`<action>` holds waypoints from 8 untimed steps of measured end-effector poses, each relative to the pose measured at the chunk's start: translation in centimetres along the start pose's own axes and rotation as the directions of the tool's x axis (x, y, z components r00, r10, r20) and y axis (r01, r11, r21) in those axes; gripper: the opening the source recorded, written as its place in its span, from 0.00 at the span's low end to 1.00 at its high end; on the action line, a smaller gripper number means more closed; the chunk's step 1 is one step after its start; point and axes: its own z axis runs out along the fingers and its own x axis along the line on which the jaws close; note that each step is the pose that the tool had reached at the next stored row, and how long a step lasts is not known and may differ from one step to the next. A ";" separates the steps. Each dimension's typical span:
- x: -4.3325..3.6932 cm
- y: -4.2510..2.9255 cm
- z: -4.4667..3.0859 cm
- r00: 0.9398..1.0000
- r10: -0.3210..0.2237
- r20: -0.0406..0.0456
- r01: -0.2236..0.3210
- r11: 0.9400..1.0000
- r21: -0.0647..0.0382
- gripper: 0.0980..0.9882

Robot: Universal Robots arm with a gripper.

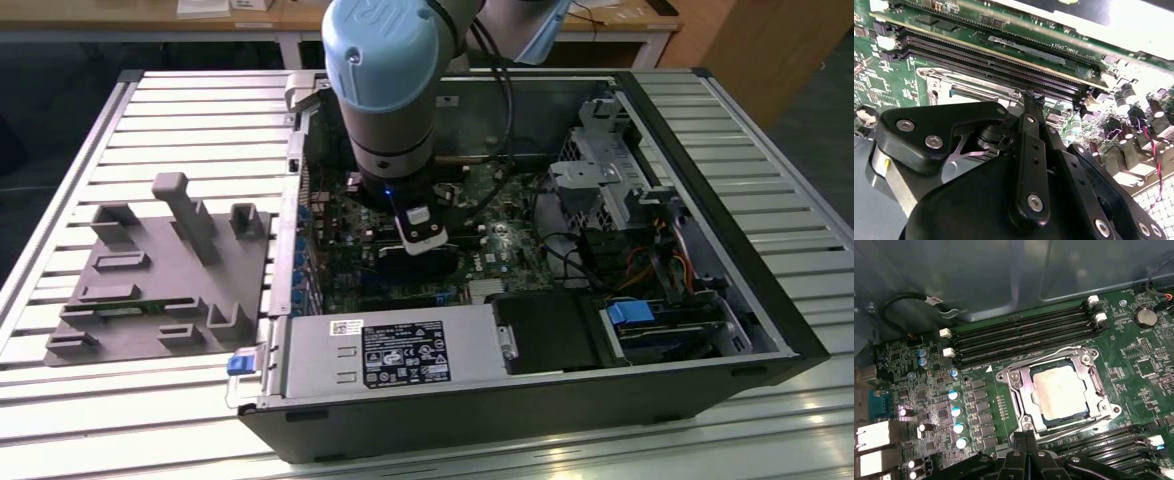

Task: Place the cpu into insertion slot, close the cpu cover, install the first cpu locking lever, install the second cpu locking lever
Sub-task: 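Install the second cpu locking lever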

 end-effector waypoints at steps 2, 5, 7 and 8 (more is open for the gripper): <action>0.04 0.02 0.15 1.000 0.000 -0.001 0.000 1.000 -0.002 0.00; 0.11 -0.02 0.25 1.000 0.000 -0.001 0.000 1.000 -0.004 0.00; 0.16 -0.05 0.32 1.000 0.000 -0.002 0.000 1.000 -0.006 0.00; 0.19 -0.07 0.36 1.000 0.001 -0.002 -0.001 1.000 -0.007 0.00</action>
